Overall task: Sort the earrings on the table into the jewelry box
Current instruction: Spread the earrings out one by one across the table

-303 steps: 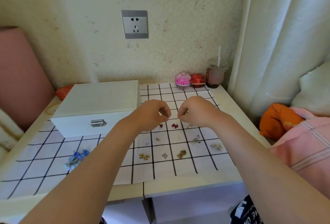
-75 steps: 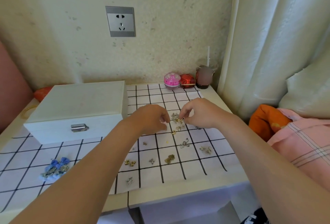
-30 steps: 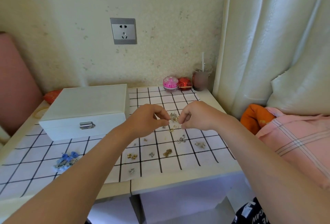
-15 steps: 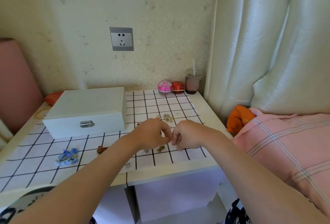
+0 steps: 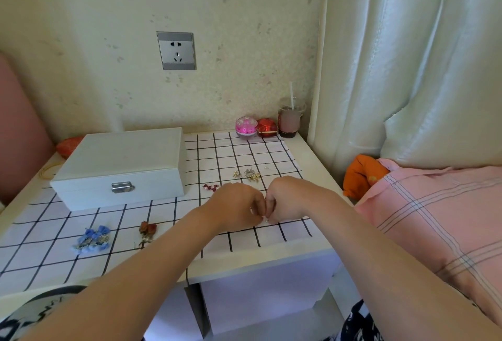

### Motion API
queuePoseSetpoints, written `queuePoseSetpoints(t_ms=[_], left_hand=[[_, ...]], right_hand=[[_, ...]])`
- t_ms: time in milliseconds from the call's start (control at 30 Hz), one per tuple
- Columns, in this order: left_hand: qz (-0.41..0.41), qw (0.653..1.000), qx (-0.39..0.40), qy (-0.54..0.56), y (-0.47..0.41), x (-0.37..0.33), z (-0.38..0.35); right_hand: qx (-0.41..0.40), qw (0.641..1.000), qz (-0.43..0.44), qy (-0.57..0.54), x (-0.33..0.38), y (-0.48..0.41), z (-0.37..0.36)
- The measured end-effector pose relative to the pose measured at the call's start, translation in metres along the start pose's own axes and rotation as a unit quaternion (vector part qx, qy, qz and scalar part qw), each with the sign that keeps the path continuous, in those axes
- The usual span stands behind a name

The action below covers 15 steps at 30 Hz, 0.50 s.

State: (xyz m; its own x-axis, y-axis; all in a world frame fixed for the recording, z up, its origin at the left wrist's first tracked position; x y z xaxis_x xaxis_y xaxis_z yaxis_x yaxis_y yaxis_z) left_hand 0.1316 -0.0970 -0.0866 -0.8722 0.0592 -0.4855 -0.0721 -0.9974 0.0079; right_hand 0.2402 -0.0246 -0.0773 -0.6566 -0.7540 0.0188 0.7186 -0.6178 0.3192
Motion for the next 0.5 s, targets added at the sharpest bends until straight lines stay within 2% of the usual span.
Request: queuePoseSetpoints(t_ms=[200,367,433,500], left_hand=[[0.015,0.998,-0.001,0.067,-0.004,0.009,0.017],[0.052,0.987,-0.093,0.121,-0.014,0.038,0.056],[0.07,0.986,-0.103,0.112,-0.019,0.048,0.063],[0.085,0.991,-0.072,0.07,-0.025,0.056,0.061]], right_hand=[[-0.013,0.997,0.019,-0.078,-0.011,0.002,0.013],[-0.126,0.98,-0.017,-0.153,-0.035,-0.014,0.027],[-0.141,0.977,-0.013,-0.161,-0.034,-0.025,0.026],[-0.128,0.979,0.007,-0.156,-0.027,-0.035,0.023]])
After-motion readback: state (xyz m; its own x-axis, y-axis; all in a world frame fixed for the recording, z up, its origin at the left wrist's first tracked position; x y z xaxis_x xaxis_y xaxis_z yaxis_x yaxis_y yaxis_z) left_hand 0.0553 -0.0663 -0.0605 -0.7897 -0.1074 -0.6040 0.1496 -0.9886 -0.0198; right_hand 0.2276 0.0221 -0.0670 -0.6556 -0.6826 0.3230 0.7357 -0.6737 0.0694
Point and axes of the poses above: each hand's wrist, its own y-axis away from the middle knuckle, its own z-axis out of the back of the hand, x = y × z, the point moved 4 cm from there along -y, towards the middle knuckle, and after that the axes turned 11 degrees about y, right-handed, at the moved point
